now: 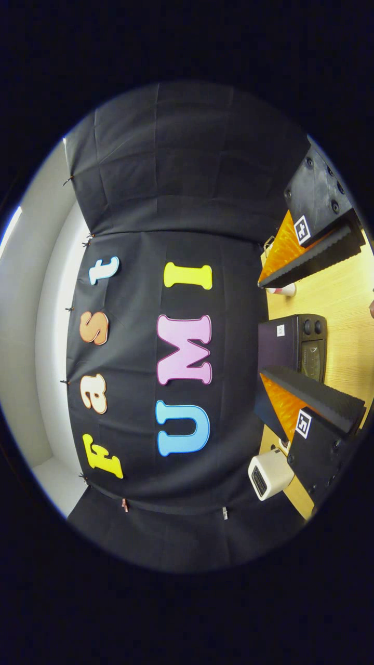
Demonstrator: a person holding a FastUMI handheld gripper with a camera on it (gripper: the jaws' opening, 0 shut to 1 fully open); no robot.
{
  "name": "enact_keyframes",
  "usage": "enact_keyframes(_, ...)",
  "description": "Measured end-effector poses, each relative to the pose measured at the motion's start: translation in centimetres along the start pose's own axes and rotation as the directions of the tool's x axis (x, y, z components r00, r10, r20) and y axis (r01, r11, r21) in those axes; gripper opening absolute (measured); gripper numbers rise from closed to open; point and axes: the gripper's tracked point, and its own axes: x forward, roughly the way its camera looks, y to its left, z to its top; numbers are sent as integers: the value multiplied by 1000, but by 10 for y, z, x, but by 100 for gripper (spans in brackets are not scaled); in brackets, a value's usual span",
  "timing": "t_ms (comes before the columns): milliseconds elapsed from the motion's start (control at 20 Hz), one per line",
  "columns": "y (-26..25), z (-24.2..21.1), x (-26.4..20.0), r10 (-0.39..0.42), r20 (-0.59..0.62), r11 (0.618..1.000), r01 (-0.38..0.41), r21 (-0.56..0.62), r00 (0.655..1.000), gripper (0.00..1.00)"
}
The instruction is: Open the toaster oven, put the food inside, and close the toaster oven door.
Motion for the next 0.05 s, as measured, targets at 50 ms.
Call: enact_keyframes(50, 2, 0, 1, 8, -2, 1000, -8, 2, 1000, 99)
